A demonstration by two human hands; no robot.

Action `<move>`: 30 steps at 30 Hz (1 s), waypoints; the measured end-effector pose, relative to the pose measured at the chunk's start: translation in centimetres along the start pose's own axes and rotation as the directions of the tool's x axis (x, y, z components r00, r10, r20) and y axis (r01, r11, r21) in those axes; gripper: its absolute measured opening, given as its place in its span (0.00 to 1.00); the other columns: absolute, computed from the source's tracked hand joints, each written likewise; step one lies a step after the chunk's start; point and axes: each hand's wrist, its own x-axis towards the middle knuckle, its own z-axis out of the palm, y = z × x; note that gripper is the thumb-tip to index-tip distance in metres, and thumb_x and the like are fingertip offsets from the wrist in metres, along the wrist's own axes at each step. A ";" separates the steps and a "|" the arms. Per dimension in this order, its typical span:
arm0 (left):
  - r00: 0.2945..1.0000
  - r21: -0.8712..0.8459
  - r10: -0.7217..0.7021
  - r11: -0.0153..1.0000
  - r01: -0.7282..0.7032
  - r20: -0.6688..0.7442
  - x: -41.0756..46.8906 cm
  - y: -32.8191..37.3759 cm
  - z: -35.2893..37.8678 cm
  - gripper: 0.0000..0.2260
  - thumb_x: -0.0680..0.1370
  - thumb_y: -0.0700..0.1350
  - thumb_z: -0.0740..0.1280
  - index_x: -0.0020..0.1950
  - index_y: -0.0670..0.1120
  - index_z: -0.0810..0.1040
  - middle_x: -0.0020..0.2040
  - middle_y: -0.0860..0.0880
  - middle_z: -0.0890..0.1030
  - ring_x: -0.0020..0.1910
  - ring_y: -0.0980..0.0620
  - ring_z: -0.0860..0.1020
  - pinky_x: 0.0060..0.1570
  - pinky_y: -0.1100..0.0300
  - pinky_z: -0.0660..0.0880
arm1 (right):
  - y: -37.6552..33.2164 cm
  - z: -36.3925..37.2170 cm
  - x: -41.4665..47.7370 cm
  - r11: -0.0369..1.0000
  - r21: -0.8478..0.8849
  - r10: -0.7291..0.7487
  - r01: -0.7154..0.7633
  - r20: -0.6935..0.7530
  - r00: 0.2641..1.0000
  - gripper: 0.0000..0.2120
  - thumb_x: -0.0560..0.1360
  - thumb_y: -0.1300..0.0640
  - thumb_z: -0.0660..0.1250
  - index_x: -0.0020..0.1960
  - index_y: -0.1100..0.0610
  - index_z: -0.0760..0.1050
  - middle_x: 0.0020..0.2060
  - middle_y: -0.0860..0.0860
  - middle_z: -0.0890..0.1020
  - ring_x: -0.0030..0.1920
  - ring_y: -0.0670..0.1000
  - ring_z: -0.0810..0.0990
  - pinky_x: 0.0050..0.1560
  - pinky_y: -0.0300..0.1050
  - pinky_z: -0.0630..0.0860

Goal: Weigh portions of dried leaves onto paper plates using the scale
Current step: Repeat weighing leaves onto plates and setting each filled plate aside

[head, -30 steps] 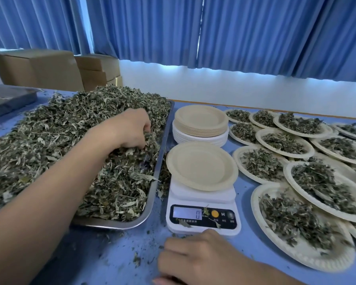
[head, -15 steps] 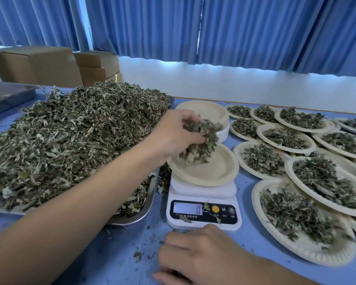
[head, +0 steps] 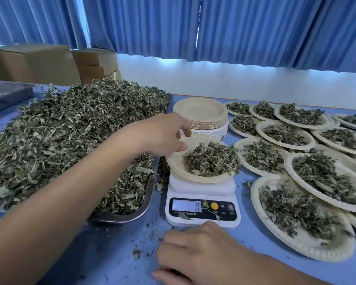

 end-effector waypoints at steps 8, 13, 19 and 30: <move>0.979 0.305 -0.194 0.931 0.201 -0.054 0.5 -2.7 -1.0 0.07 0.79 0.41 0.68 0.56 0.44 0.81 0.52 0.45 0.82 0.50 0.42 0.81 0.54 0.46 0.80 | 0.0 -0.3 -0.1 1.000 0.010 -0.010 0.010 -0.034 0.999 0.15 0.85 0.47 0.60 0.42 0.51 0.73 0.37 0.46 0.64 0.33 0.52 0.68 0.31 0.51 0.71; 0.911 0.535 -0.353 0.822 0.194 0.213 0.6 -4.3 0.0 0.07 0.80 0.37 0.62 0.43 0.40 0.75 0.40 0.47 0.77 0.39 0.48 0.78 0.38 0.56 0.76 | 0.1 -0.1 -0.1 1.000 0.019 -0.011 0.011 -0.039 0.999 0.15 0.85 0.47 0.60 0.42 0.51 0.73 0.37 0.45 0.63 0.33 0.51 0.68 0.31 0.52 0.71; 0.956 0.356 -0.197 0.896 0.266 -0.217 0.6 -3.1 -0.3 0.07 0.82 0.45 0.59 0.47 0.47 0.74 0.42 0.48 0.78 0.38 0.47 0.78 0.40 0.52 0.74 | 0.2 0.0 -0.1 0.999 0.026 -0.026 0.027 -0.029 0.999 0.15 0.85 0.48 0.60 0.42 0.52 0.72 0.35 0.46 0.68 0.33 0.49 0.66 0.32 0.49 0.70; 0.984 0.312 -0.134 0.936 0.164 -0.114 2.7 -0.4 2.2 0.10 0.81 0.50 0.63 0.44 0.47 0.70 0.45 0.47 0.77 0.45 0.44 0.78 0.44 0.50 0.75 | 0.5 -1.8 -0.5 0.980 0.195 0.058 0.039 -0.467 0.882 0.18 0.82 0.57 0.67 0.34 0.57 0.76 0.30 0.49 0.70 0.29 0.47 0.66 0.30 0.40 0.65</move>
